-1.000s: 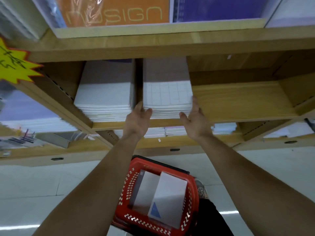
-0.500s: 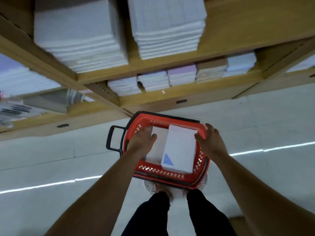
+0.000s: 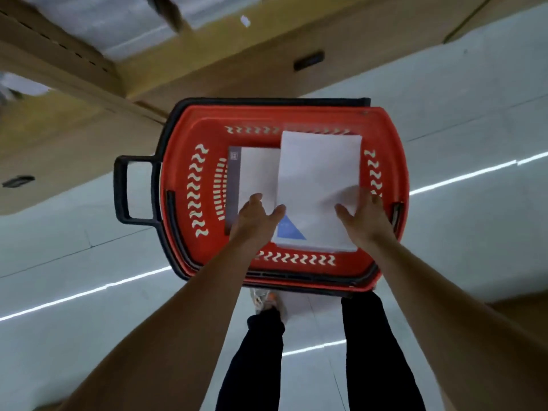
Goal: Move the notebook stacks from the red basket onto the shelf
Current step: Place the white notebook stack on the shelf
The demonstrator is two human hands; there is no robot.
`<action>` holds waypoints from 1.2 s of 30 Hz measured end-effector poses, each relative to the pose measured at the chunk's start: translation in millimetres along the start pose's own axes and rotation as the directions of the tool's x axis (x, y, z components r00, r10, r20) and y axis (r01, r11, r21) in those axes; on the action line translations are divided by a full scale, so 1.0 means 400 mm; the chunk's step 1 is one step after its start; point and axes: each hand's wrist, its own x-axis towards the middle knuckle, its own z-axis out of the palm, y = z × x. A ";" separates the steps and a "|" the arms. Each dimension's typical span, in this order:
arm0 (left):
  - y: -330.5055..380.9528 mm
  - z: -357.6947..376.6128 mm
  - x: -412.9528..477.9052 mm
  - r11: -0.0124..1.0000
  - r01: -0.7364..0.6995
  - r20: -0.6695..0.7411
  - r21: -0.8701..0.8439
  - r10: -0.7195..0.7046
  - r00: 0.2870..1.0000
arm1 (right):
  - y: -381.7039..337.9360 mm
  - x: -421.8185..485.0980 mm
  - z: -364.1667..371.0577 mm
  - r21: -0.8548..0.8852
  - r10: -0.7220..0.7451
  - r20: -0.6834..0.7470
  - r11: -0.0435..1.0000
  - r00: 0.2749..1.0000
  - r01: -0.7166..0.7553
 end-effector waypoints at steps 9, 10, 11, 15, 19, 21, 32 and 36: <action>-0.010 0.107 0.057 0.986 -0.120 0.023 0.113 0.118 0.993 | 0.010 0.070 0.123 0.051 0.015 -0.152 0.999 0.988 -0.007; -0.014 0.109 0.057 0.977 -0.147 0.004 0.151 0.148 0.989 | 0.012 0.069 0.131 0.044 0.008 -0.172 0.999 0.985 -0.001; -0.017 0.109 0.056 0.970 -0.164 -0.013 0.177 0.169 0.986 | 0.016 0.069 0.137 0.045 0.002 -0.195 0.999 0.981 0.007; -0.040 0.106 0.065 0.988 -0.094 -0.032 0.123 0.099 0.995 | 0.016 0.064 0.156 0.068 0.003 -0.234 0.998 0.972 0.014; -0.082 0.098 0.065 0.997 -0.076 -0.085 0.002 0.076 0.993 | -0.011 0.055 0.179 0.075 -0.031 -0.190 0.996 0.981 0.046; -0.090 0.083 0.070 0.999 -0.008 -0.103 -0.053 0.002 0.995 | -0.027 0.061 0.195 0.109 -0.009 -0.137 0.994 0.990 0.024; -0.078 0.104 0.110 0.898 0.067 -0.047 -0.435 -0.097 0.994 | -0.021 0.083 0.201 0.130 -0.018 -0.123 0.991 0.992 0.034; -0.087 0.077 0.124 0.861 0.100 0.102 -0.499 -0.056 0.993 | -0.011 0.078 0.187 0.091 -0.072 -0.101 0.993 0.992 0.081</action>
